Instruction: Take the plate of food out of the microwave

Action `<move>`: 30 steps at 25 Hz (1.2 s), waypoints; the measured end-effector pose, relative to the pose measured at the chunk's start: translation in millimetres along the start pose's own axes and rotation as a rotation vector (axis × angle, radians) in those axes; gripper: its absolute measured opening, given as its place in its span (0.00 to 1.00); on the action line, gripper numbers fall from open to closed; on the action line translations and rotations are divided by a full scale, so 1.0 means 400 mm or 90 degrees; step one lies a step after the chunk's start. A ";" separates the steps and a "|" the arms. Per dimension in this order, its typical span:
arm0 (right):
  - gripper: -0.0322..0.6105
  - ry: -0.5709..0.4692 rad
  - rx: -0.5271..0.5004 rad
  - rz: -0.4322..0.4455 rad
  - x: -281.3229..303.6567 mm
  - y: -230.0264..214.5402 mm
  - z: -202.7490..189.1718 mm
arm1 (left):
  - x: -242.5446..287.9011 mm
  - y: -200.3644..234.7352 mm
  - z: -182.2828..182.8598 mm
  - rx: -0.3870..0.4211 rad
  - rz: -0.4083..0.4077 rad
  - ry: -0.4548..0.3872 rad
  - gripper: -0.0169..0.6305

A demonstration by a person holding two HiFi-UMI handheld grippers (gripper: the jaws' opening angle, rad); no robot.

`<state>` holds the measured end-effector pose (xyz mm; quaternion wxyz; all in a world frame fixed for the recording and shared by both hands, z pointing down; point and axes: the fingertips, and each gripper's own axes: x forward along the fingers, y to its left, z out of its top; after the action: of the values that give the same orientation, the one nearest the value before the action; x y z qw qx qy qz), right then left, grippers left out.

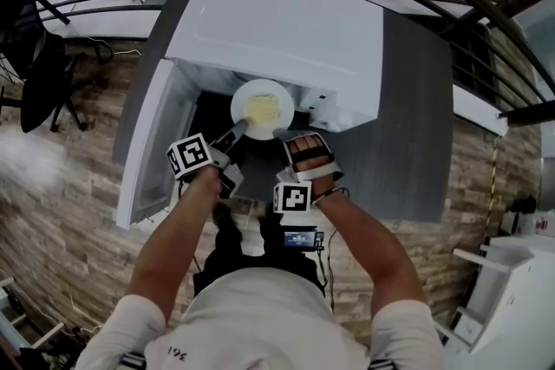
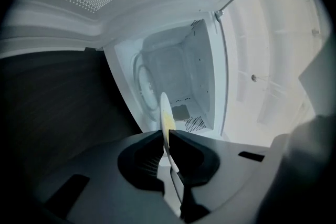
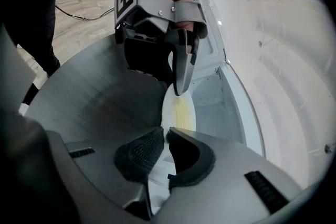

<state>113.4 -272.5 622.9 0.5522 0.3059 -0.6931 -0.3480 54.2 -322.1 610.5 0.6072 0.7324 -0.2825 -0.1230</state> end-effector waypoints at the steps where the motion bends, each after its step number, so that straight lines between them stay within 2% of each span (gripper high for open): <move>1: 0.10 -0.001 0.001 -0.001 -0.013 -0.001 0.002 | -0.005 -0.009 -0.003 0.015 -0.005 0.000 0.06; 11: 0.10 -0.005 0.011 -0.031 -0.128 -0.022 0.022 | -0.063 -0.091 -0.069 0.004 -0.010 0.009 0.06; 17: 0.10 -0.012 0.013 -0.024 -0.182 -0.011 0.040 | -0.097 -0.123 -0.089 0.044 -0.021 0.012 0.06; 21: 0.10 -0.019 0.011 -0.034 -0.227 -0.021 0.057 | -0.117 -0.171 -0.116 0.009 -0.053 0.015 0.06; 25: 0.10 -0.020 0.014 -0.036 -0.269 -0.031 0.067 | -0.139 -0.203 -0.128 0.011 -0.047 0.028 0.06; 30: 0.10 -0.019 0.021 -0.050 -0.332 -0.053 0.074 | -0.153 -0.265 -0.158 -0.009 -0.071 0.059 0.06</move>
<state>112.2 -172.9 527.7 0.5228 0.3368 -0.6943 -0.3622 65.8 -224.8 513.4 0.6167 0.7478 -0.2119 -0.1249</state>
